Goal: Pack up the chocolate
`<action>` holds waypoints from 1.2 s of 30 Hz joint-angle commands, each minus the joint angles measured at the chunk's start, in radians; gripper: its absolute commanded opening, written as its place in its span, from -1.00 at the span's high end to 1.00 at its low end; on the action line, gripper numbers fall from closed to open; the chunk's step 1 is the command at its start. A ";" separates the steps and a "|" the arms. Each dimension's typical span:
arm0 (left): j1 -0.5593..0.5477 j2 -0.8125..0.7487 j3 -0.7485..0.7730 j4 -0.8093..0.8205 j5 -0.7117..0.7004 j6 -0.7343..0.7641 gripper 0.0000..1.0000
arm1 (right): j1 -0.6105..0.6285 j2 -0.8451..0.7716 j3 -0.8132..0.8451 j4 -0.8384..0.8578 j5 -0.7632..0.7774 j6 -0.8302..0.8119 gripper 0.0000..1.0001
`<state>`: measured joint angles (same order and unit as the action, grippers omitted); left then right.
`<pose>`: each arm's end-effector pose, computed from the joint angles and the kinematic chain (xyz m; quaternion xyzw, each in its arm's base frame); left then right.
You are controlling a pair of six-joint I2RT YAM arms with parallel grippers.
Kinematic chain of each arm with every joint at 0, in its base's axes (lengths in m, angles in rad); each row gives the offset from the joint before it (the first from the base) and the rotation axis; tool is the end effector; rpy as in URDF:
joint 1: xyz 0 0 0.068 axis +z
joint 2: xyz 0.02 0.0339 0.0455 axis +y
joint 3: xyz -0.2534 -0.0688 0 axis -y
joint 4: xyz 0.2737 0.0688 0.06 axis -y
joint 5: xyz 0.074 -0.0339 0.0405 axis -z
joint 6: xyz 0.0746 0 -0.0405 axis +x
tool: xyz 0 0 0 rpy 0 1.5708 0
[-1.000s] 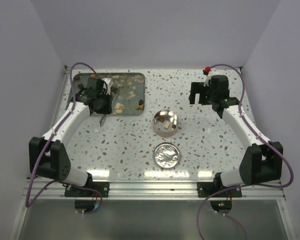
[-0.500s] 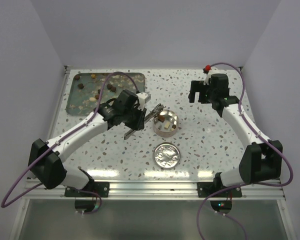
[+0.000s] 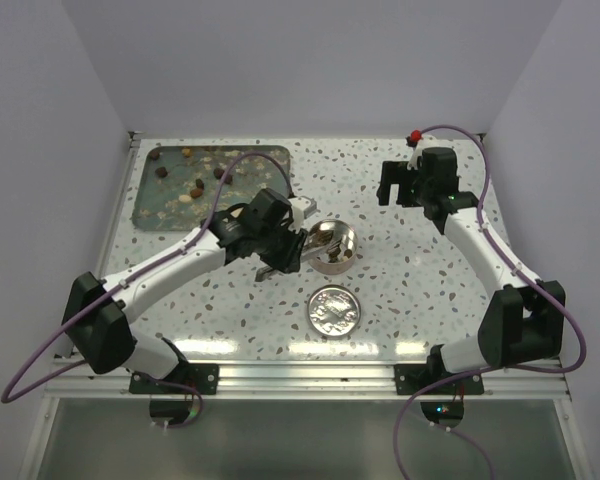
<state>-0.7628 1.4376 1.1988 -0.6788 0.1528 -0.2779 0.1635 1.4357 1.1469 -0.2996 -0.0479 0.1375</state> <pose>0.2497 -0.2544 0.2409 0.2505 0.9109 -0.2218 0.2416 0.3831 0.0668 0.2617 -0.0228 0.8813 0.0916 0.4630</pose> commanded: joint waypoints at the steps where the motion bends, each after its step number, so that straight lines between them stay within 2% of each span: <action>1: -0.003 0.012 0.041 0.007 0.005 -0.009 0.16 | 0.002 -0.014 0.037 0.011 -0.010 0.001 -0.96; 10: -0.003 0.018 0.082 -0.005 -0.042 -0.004 0.17 | 0.001 -0.009 0.042 0.007 -0.010 -0.003 -0.96; 16: 0.022 0.041 0.209 -0.093 -0.140 0.031 0.17 | 0.002 -0.006 0.043 0.005 -0.013 -0.004 -0.96; 20: 0.132 0.040 0.226 -0.110 -0.150 0.014 0.17 | 0.001 -0.003 0.050 0.008 -0.017 -0.004 -0.96; 21: 0.204 0.034 0.219 -0.108 -0.148 0.003 0.16 | 0.001 -0.001 0.048 0.007 -0.017 -0.004 -0.96; 23: 0.270 0.033 0.193 -0.108 -0.150 -0.006 0.16 | 0.002 -0.003 0.051 0.008 -0.017 -0.006 -0.96; 24: 0.328 0.033 0.182 -0.102 -0.189 -0.012 0.17 | 0.002 -0.003 0.050 0.007 -0.018 -0.006 -0.96; 27: 0.420 0.044 0.148 -0.082 -0.200 -0.021 0.16 | 0.001 -0.003 0.048 0.007 -0.018 -0.006 -0.96; 36: 0.508 0.122 0.116 -0.008 -0.249 0.012 0.14 | 0.001 -0.011 0.042 0.005 -0.009 -0.016 -0.97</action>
<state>-0.2783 1.5417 1.3258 -0.7521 -0.0628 -0.2775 0.1635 1.4357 1.1519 -0.3004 -0.0479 0.1345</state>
